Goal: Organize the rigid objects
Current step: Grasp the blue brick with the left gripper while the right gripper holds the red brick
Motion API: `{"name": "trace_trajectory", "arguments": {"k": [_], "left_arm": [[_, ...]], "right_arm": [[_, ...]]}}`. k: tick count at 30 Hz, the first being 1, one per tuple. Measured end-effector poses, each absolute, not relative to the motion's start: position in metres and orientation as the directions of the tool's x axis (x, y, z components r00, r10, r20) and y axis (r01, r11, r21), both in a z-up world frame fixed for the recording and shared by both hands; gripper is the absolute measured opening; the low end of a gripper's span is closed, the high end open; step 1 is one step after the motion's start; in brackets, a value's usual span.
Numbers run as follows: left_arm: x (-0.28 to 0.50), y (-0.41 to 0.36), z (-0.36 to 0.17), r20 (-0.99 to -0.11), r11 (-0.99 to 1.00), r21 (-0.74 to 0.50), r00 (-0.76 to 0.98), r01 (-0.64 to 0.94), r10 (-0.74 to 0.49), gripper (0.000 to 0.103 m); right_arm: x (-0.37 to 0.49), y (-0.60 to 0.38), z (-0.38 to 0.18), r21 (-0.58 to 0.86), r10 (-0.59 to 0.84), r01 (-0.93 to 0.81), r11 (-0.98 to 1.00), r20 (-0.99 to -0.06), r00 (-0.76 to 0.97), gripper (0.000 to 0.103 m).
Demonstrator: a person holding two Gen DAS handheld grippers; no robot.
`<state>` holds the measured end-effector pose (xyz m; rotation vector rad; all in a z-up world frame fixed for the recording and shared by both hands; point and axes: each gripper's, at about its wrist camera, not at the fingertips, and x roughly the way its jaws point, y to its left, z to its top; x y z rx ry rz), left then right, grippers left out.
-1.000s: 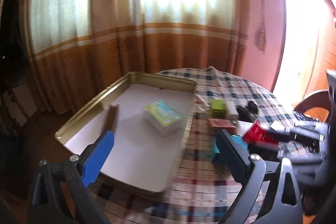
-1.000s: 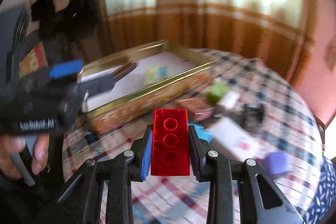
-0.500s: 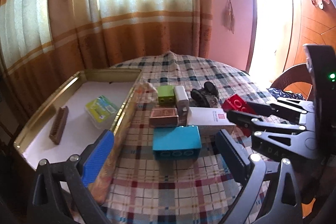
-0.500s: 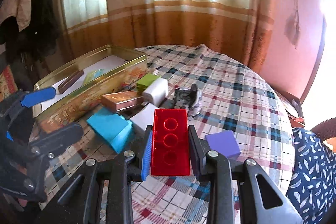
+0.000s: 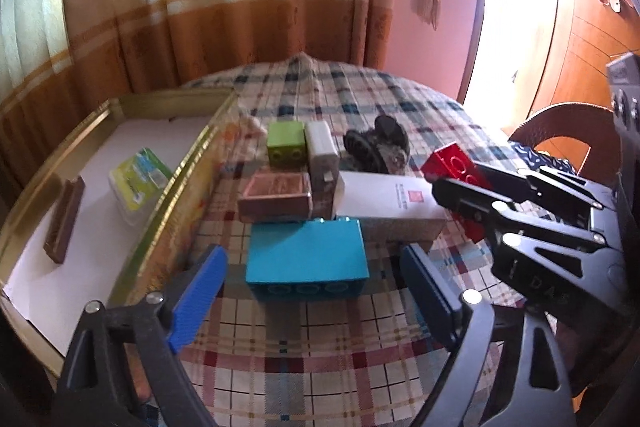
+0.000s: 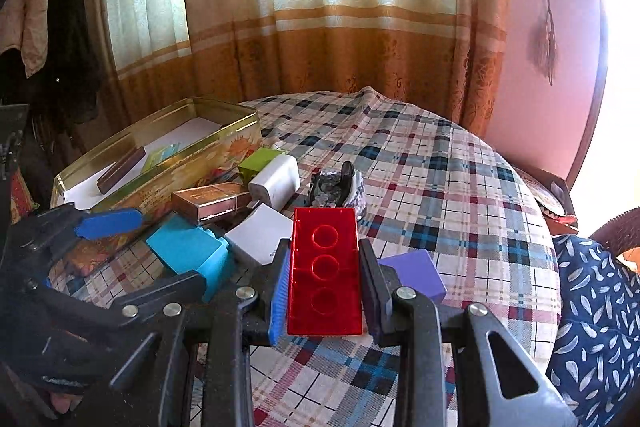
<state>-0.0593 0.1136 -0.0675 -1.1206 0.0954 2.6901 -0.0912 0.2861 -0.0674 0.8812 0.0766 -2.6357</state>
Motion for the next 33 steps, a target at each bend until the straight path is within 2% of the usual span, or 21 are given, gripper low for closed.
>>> {"name": "trace_trajectory", "arguments": {"k": [2,6,10,12,19,29,33], "left_arm": [[-0.065,0.111,-0.072,-0.731,-0.974,-0.049,-0.657,-0.221,0.185,0.089],[-0.073,0.106,-0.078,-0.755,-0.976,-0.091,-0.625,-0.198,0.197,0.078],[-0.075,0.104,-0.078,-0.757,-0.974,-0.115,-0.617,-0.196,0.214,0.074],[-0.075,0.104,-0.078,-0.756,-0.971,-0.13,-0.613,-0.202,0.229,0.066],[-0.072,0.099,-0.075,-0.739,-0.968,-0.158,-0.627,-0.192,0.245,0.065],[-0.055,0.118,-0.072,-0.717,-0.967,-0.053,-0.664,-0.25,0.212,0.065],[-0.055,0.116,-0.071,-0.71,-0.966,-0.062,-0.669,-0.252,0.22,0.065]], "right_arm": [[-0.091,0.285,-0.068,0.056,-0.317,0.352,-0.934,-0.583,-0.748,0.034],[-0.089,0.28,-0.069,0.028,-0.308,0.36,-0.933,-0.58,-0.754,0.034],[-0.093,0.282,-0.072,0.047,-0.317,0.361,-0.931,-0.595,-0.739,0.034],[-0.094,0.281,-0.072,0.046,-0.316,0.363,-0.931,-0.599,-0.735,0.034],[-0.092,0.28,-0.071,0.036,-0.314,0.367,-0.93,-0.6,-0.736,0.034],[-0.091,0.279,-0.072,0.03,-0.313,0.37,-0.929,-0.6,-0.736,0.034],[-0.091,0.279,-0.072,0.032,-0.314,0.37,-0.929,-0.6,-0.736,0.034]]}}
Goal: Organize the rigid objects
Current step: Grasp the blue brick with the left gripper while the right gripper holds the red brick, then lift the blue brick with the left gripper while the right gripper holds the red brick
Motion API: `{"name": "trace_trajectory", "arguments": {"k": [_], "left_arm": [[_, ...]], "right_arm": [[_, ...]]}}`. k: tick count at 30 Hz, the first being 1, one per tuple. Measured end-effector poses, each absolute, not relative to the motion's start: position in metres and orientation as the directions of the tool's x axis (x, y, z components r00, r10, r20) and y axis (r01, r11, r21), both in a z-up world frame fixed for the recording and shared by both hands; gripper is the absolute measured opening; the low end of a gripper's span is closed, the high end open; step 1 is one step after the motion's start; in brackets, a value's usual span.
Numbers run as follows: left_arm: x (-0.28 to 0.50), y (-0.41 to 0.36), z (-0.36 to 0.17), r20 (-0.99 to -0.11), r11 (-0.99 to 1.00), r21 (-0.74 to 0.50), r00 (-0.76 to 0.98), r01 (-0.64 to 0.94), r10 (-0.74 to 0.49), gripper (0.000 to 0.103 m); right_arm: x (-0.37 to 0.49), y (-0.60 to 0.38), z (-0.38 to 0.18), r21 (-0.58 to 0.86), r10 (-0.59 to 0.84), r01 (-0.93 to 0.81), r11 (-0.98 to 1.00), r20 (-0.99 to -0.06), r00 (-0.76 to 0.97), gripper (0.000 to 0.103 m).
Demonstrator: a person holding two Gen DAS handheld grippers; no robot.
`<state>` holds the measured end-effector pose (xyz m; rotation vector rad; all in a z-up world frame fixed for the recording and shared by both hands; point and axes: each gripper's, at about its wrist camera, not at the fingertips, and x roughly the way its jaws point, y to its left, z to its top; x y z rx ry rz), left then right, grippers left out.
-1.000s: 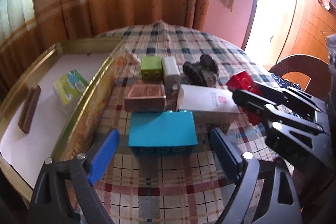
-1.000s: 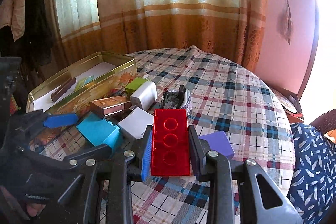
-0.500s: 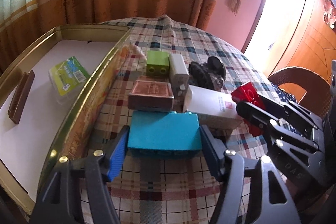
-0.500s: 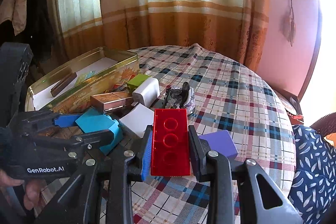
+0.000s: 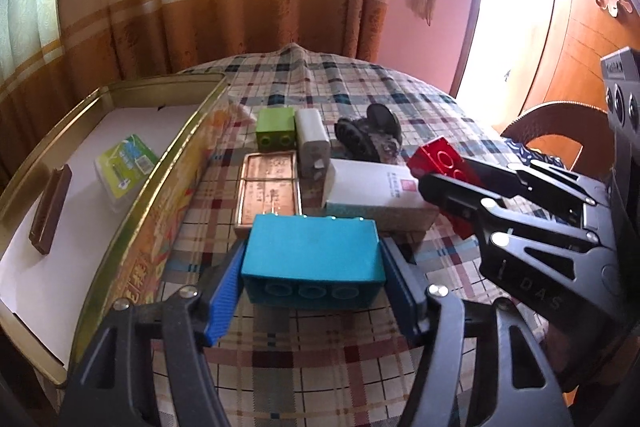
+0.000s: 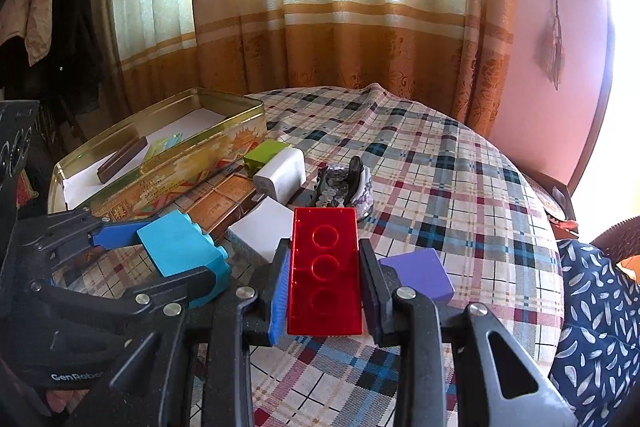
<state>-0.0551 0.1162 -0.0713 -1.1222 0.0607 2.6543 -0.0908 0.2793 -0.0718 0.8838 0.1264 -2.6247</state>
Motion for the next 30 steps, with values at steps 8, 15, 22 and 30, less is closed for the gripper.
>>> {"name": "trace_trajectory", "arguments": {"k": [8,15,22,30], "left_arm": [[-0.046,0.113,-0.066,-0.664,-0.966,-0.062,-0.712,-0.25,0.226,0.065],[-0.042,0.109,-0.061,-0.636,-0.968,-0.068,-0.737,-0.24,0.228,0.065],[-0.036,0.105,-0.058,-0.608,-0.969,-0.084,-0.758,-0.234,0.236,0.065],[-0.031,0.103,-0.055,-0.58,-0.969,-0.09,-0.779,-0.23,0.238,0.065]], "right_arm": [[-0.089,0.278,-0.072,0.032,-0.318,0.373,-0.927,-0.594,-0.739,0.034],[-0.089,0.279,-0.07,0.036,-0.326,0.378,-0.925,-0.586,-0.742,0.034],[-0.086,0.28,-0.069,0.042,-0.339,0.386,-0.922,-0.57,-0.748,0.034],[-0.082,0.279,-0.067,0.037,-0.348,0.395,-0.918,-0.552,-0.758,0.034]]}}
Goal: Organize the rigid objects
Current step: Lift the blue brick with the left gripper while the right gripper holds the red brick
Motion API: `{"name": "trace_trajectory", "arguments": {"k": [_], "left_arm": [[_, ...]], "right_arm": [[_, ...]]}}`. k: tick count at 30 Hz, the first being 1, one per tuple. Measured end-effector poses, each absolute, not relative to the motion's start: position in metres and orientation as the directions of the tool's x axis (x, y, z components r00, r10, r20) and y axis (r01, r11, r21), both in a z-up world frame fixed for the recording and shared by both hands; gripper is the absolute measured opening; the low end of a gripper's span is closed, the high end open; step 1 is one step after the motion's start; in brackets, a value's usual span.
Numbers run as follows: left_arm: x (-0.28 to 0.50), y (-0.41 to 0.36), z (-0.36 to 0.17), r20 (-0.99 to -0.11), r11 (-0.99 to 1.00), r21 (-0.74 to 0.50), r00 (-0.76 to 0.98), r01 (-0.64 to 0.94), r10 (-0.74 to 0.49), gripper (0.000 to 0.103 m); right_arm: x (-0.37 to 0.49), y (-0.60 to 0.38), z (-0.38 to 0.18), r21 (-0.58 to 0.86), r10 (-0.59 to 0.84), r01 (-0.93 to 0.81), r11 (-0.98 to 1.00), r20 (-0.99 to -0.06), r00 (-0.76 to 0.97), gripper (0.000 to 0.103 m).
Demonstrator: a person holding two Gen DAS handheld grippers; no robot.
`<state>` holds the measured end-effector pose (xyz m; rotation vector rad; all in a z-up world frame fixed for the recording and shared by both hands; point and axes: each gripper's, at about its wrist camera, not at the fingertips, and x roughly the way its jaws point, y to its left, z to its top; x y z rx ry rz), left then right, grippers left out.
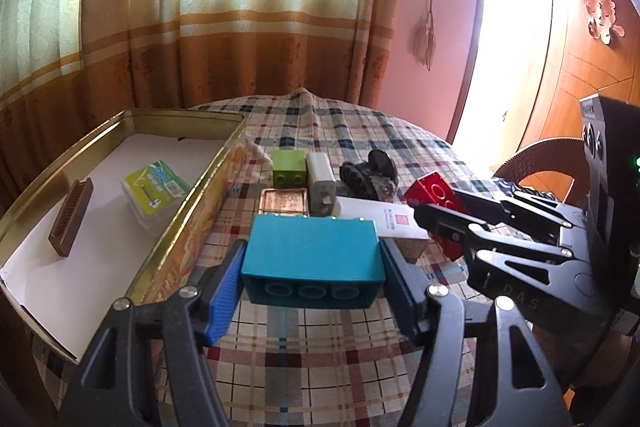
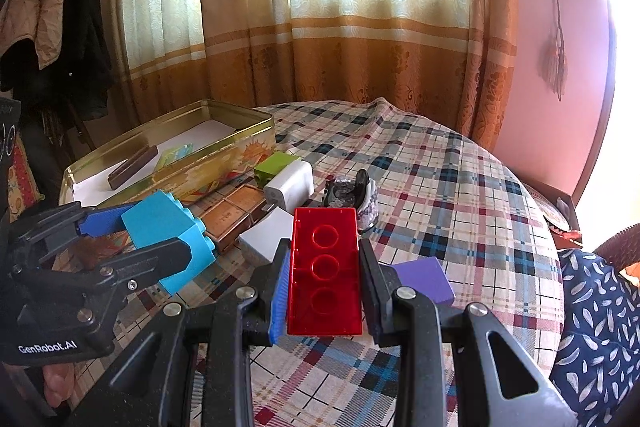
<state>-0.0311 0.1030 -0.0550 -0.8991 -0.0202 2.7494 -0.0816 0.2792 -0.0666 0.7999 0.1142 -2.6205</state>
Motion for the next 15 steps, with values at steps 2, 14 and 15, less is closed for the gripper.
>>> {"name": "trace_trajectory", "arguments": {"k": [2,14,15], "left_arm": [[-0.0299,0.1031,-0.0542,-0.574,-0.969,-0.086,-0.784,-0.23,0.237,0.065],[-0.0261,0.0991,-0.0515,-0.553,-0.97,-0.093,-0.799,-0.224,0.237,0.065],[-0.026,0.0989,-0.0513,-0.552,-0.97,-0.094,-0.799,-0.223,0.238,0.065]], "right_arm": [[-0.0809,0.28,-0.0661,0.039,-0.352,0.398,-0.917,-0.548,-0.759,0.034],[-0.079,0.2805,-0.0654,0.04,-0.362,0.405,-0.913,-0.533,-0.765,0.034],[-0.0788,0.2806,-0.0653,0.039,-0.363,0.406,-0.913,-0.532,-0.765,0.034]]}}
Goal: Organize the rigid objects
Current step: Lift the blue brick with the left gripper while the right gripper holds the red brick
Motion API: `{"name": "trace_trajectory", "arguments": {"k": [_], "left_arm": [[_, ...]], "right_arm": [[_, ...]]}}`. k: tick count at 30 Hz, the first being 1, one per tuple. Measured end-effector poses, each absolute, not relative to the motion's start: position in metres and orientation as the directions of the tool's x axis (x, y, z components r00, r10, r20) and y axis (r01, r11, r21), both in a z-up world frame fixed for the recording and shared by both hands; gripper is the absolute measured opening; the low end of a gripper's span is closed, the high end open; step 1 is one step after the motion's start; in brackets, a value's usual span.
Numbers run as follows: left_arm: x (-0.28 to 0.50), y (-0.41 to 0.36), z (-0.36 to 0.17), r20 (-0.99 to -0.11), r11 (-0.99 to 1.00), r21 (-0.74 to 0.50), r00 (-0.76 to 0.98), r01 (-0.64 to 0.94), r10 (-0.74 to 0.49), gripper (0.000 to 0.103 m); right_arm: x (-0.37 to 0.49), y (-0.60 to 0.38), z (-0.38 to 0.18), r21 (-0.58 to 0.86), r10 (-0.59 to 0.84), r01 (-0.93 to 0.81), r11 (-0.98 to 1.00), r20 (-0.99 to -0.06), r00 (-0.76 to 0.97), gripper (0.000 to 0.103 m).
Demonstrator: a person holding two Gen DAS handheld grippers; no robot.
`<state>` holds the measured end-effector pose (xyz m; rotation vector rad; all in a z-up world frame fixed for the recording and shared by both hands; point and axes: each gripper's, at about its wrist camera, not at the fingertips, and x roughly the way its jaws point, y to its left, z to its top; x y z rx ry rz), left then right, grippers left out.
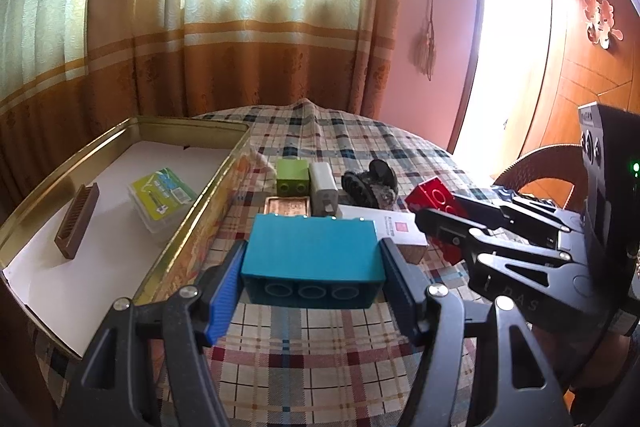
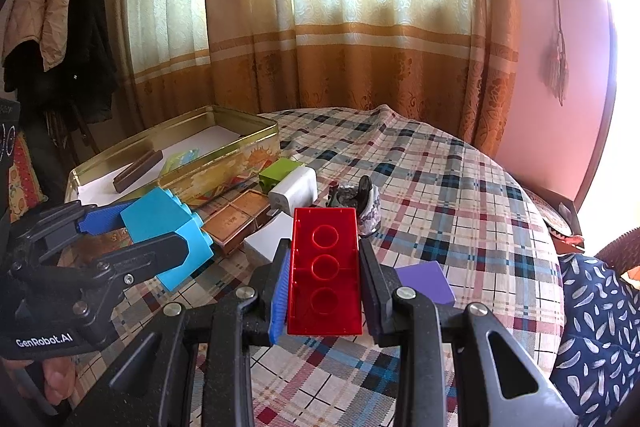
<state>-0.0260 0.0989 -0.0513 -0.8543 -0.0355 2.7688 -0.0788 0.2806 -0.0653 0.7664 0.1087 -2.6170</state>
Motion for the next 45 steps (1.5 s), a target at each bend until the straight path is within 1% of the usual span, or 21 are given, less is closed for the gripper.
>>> {"name": "trace_trajectory", "arguments": {"k": [45], "left_arm": [[-0.013,0.087,-0.045,-0.487,-0.971,-0.116,-0.84,-0.207,0.237,0.065]], "right_arm": [[-0.075,0.283,-0.062,0.036,-0.38,0.42,-0.907,-0.503,-0.776,0.034]]}}
